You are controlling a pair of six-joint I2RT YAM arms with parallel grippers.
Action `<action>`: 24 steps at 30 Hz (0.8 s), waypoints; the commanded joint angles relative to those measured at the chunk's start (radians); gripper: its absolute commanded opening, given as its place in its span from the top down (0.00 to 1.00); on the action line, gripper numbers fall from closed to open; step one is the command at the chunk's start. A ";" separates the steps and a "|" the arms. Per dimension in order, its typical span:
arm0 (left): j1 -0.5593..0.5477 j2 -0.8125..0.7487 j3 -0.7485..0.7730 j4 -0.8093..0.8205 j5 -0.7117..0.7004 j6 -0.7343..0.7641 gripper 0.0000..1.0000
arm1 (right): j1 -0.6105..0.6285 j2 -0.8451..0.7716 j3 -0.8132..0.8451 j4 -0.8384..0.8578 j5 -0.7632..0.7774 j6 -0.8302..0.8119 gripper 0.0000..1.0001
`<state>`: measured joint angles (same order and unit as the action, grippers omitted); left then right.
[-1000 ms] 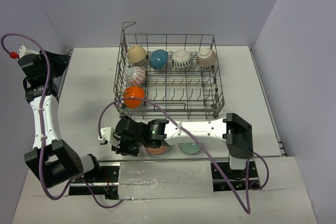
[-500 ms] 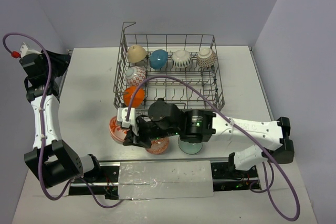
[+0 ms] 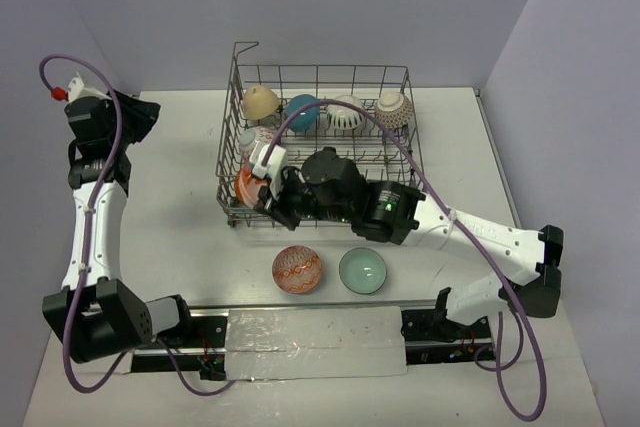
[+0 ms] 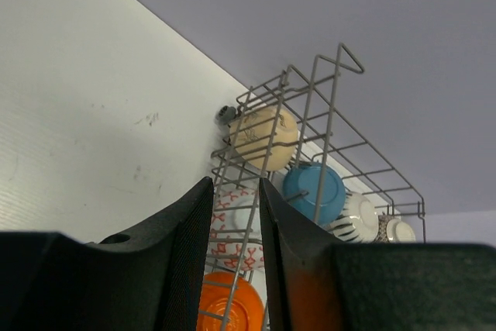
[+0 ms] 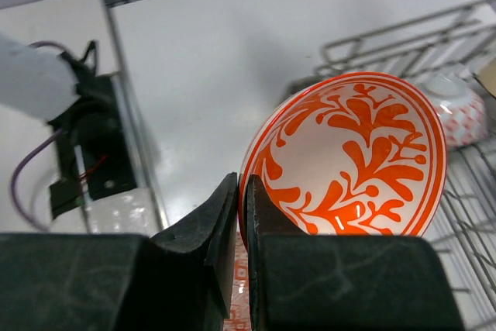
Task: Load the bowls into the dish rack
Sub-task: Pick up the bowl from the center of the board, then insert the bowl into the dish rack.
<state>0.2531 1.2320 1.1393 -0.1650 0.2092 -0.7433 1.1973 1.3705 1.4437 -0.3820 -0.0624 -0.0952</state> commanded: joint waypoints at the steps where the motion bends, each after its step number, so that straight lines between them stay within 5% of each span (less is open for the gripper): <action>1: -0.063 -0.035 0.059 -0.007 -0.057 0.059 0.64 | -0.079 -0.033 0.066 0.088 0.053 0.023 1.00; 12: -0.228 -0.023 0.140 -0.085 -0.146 0.102 0.63 | -0.277 -0.073 -0.062 0.235 -0.135 0.141 1.00; 24: -0.241 -0.097 0.017 -0.047 -0.175 0.137 0.62 | -0.413 0.001 -0.118 0.376 -0.238 0.268 1.00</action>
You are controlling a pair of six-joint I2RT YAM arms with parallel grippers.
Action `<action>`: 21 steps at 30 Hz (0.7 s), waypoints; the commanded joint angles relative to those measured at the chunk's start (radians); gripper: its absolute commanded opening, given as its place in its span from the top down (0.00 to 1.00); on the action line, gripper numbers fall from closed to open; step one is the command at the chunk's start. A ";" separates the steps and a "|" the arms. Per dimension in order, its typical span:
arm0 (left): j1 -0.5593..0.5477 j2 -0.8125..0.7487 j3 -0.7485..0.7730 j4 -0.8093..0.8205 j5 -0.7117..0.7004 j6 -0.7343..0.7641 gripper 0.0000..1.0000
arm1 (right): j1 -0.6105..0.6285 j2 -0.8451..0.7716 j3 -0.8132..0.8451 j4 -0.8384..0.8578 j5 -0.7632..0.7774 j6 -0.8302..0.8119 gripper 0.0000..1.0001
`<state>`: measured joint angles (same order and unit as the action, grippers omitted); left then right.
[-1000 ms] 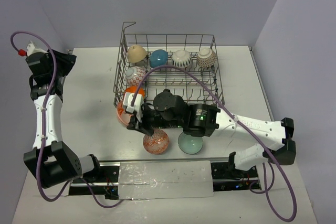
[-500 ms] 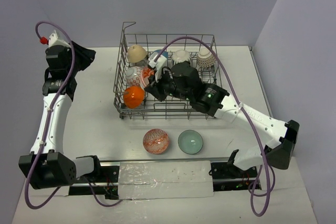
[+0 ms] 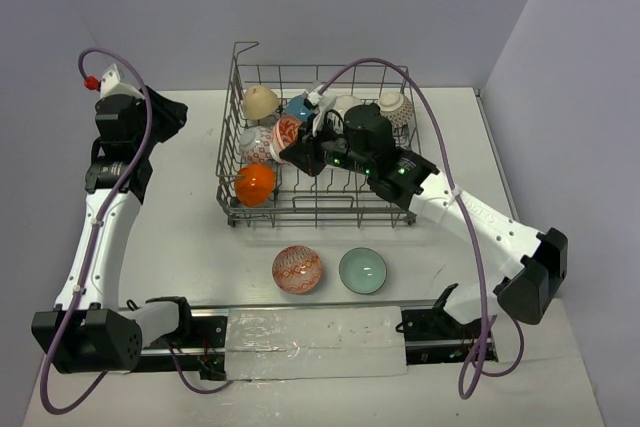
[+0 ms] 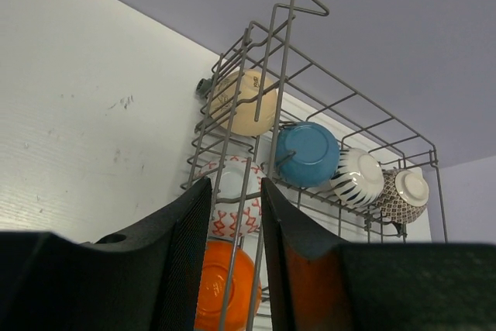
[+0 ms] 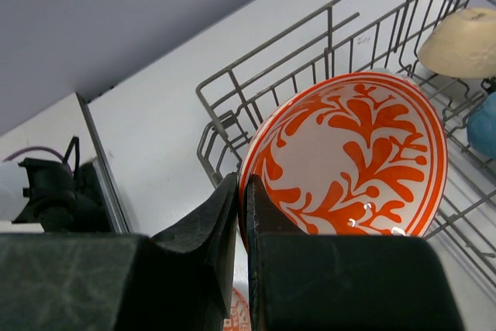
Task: Load the bowls into the dish rack
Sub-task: Insert the bowl into the dish rack.
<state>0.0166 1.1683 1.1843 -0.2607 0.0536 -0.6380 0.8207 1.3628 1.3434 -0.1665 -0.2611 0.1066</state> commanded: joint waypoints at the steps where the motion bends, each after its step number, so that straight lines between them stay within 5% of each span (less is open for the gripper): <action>1: -0.004 -0.030 -0.032 0.049 -0.020 0.037 0.62 | -0.049 0.012 -0.036 0.212 -0.049 0.085 1.00; 8: -0.004 -0.018 -0.081 0.064 -0.021 0.054 0.64 | -0.118 0.051 -0.119 0.372 -0.102 0.252 1.00; 21: -0.003 -0.047 -0.104 0.072 -0.035 0.051 0.63 | -0.121 0.114 -0.242 0.611 0.039 0.419 1.00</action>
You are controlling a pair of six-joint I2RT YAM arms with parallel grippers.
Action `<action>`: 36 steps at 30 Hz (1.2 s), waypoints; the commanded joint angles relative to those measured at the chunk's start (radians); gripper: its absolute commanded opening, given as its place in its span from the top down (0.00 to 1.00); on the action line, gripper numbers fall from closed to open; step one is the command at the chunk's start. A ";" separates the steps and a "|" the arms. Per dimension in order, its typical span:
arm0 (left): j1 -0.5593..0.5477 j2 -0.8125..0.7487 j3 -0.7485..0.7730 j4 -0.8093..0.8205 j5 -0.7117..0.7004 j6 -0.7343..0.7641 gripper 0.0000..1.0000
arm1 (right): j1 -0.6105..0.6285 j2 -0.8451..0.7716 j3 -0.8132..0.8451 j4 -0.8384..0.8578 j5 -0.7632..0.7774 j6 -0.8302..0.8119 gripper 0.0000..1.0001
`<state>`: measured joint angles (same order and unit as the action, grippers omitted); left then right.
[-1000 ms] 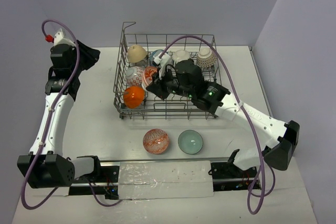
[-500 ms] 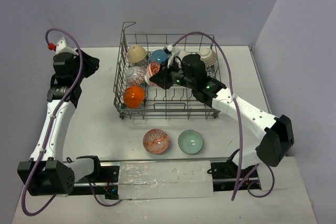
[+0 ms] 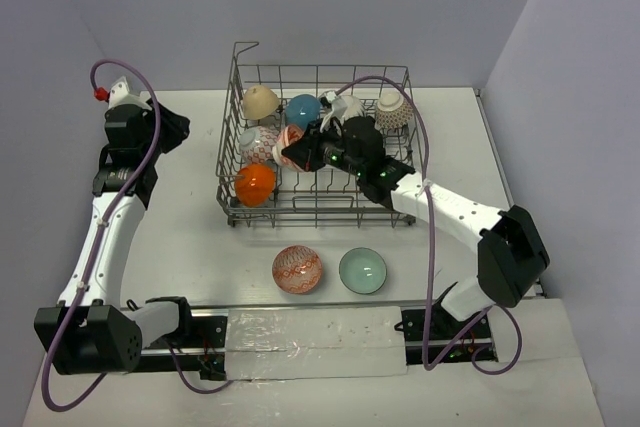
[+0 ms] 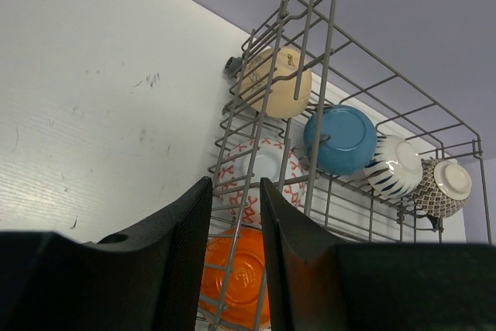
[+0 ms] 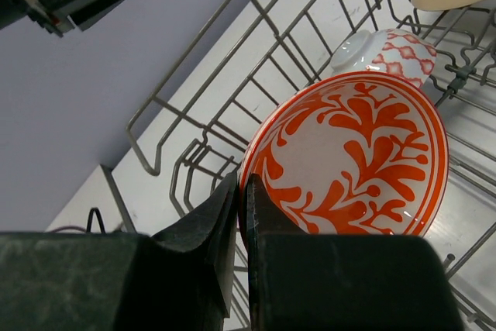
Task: Load the bowls into the dish rack
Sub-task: Insert the bowl into the dish rack.
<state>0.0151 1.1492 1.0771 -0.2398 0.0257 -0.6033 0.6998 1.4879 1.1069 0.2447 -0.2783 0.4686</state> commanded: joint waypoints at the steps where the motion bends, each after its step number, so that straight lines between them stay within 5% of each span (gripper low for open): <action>1: -0.001 -0.028 -0.002 0.054 -0.004 0.014 0.63 | 0.000 -0.006 -0.010 0.212 0.079 0.071 1.00; 13: -0.001 0.000 0.000 0.050 0.002 0.013 0.63 | -0.010 0.057 -0.116 0.470 0.143 0.205 1.00; 21: -0.001 0.012 0.004 0.045 0.003 0.011 0.63 | -0.057 0.120 -0.205 0.703 0.018 0.309 1.00; 36: -0.001 0.040 0.017 0.034 0.017 0.014 0.63 | -0.105 0.155 -0.231 0.850 -0.101 0.392 1.00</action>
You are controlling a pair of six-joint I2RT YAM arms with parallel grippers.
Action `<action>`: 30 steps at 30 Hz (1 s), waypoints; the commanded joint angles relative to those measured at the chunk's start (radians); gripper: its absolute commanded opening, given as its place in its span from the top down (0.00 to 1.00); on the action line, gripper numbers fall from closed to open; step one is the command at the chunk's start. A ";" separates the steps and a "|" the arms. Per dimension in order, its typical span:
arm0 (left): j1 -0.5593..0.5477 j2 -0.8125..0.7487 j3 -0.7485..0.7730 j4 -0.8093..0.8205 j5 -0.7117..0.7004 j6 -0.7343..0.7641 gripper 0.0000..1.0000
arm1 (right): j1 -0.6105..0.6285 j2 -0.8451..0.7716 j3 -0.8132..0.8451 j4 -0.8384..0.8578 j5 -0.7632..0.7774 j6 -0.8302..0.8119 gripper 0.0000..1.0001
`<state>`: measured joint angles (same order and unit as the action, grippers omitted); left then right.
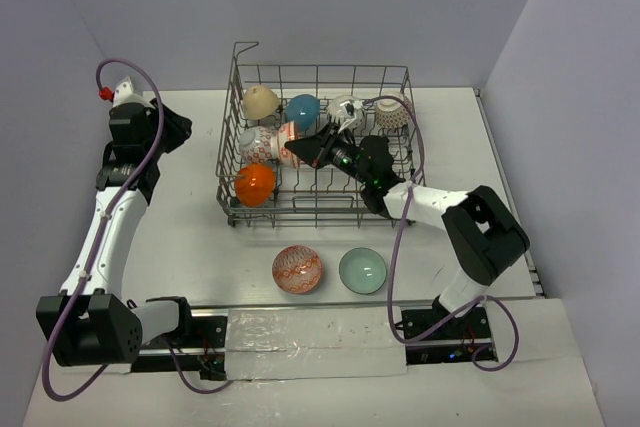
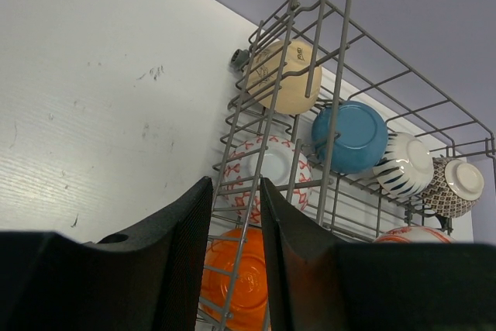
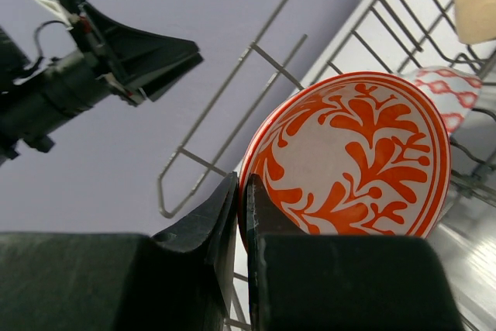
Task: Load the bowls into the dish rack
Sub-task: Insert the bowl into the dish rack.
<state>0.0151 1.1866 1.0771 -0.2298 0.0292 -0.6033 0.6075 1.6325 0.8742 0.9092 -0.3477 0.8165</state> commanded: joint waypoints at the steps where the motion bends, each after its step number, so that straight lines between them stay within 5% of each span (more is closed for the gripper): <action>1: -0.003 0.002 0.017 0.024 0.015 0.016 0.63 | -0.014 0.018 0.003 0.201 -0.043 0.053 1.00; 30: -0.001 0.004 0.014 0.029 0.025 0.014 0.63 | -0.029 0.145 0.034 0.286 -0.068 0.107 1.00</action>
<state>0.0151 1.1950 1.0771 -0.2298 0.0380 -0.6029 0.5877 1.7790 0.8742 1.0538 -0.4133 0.9192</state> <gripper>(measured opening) 0.368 0.122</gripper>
